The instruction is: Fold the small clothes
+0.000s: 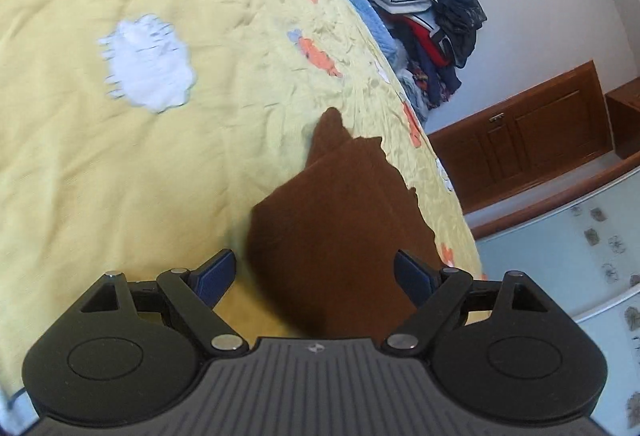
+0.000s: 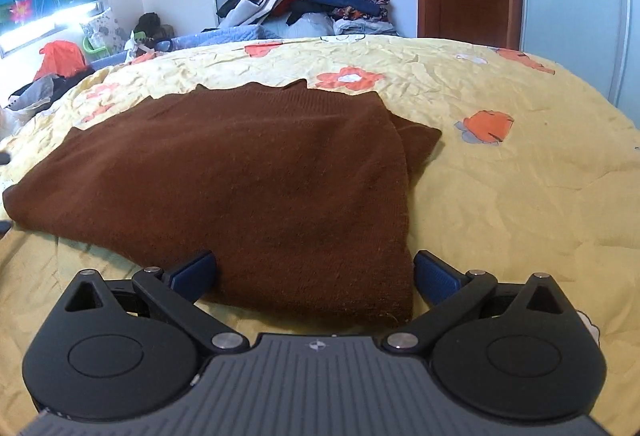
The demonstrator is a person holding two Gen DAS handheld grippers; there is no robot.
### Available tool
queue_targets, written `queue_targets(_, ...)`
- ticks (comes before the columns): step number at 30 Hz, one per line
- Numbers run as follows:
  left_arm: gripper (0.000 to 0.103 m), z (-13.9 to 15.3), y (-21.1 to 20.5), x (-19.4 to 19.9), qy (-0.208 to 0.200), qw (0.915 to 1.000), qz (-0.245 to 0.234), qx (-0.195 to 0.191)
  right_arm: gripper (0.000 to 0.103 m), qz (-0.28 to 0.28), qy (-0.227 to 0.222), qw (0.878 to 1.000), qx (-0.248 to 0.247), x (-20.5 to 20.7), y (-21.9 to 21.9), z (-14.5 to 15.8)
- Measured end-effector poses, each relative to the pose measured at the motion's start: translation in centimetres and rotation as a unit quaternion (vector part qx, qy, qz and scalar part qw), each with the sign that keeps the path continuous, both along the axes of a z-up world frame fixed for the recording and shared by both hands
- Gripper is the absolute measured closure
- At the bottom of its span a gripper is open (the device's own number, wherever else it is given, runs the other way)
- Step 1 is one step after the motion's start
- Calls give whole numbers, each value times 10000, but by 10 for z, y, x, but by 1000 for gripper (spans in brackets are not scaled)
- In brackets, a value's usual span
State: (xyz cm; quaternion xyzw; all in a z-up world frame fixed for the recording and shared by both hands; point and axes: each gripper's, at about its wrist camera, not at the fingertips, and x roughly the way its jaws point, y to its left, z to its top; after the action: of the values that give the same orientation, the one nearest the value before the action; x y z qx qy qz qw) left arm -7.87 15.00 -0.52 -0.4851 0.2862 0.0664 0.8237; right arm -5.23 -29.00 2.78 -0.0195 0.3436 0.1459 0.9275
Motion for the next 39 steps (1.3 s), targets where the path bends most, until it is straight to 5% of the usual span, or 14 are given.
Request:
queue_targets(2,44,0,-7,10,176,9997,39,184,0,-3,-2,9999,125,1,-3,-1)
queue_targets(7,44,7,-23,27,379,9970,-144,658,0,-20,-3,9983,588,3,-16,1)
queue_targets(9,97,13,-34,36,653,9913,-210,1126,0,-32,-4,9968,801,2,-23,1)
queue_targets(11,98,21,-47,46,854,9838,-193,1563,0,-91,2,9933,1154,2,-32,2)
queue_targets(14,98,55,-86,62,440,9683,-597,2386,0,-174,276,9786,2031,11,-58,13)
queue_targets(18,98,92,-183,80,-673,9180,-1818,3459,0,-176,481,9371,3453,47,-104,44)
queue_targets(22,98,72,-277,77,-1213,8522,-3231,3933,0,152,1144,8876,4458,108,-126,50)
queue_targets(23,98,62,-291,76,-1197,8419,-3472,3954,0,242,1334,8810,4534,122,-125,46)
queue_targets(27,98,36,-312,81,-820,8301,-3857,3942,0,238,2189,8751,4309,160,-106,19)
queue_targets(32,98,36,-316,77,-991,7944,-4056,4411,0,298,2511,8701,4231,176,-90,2)
queue_targets(35,98,29,-327,69,-1208,7583,-4155,4875,5,244,2551,8735,4139,190,-90,2)
queue_targets(39,97,9,-347,58,-1611,6862,-4245,5684,7,228,2603,8847,3861,203,-91,9)
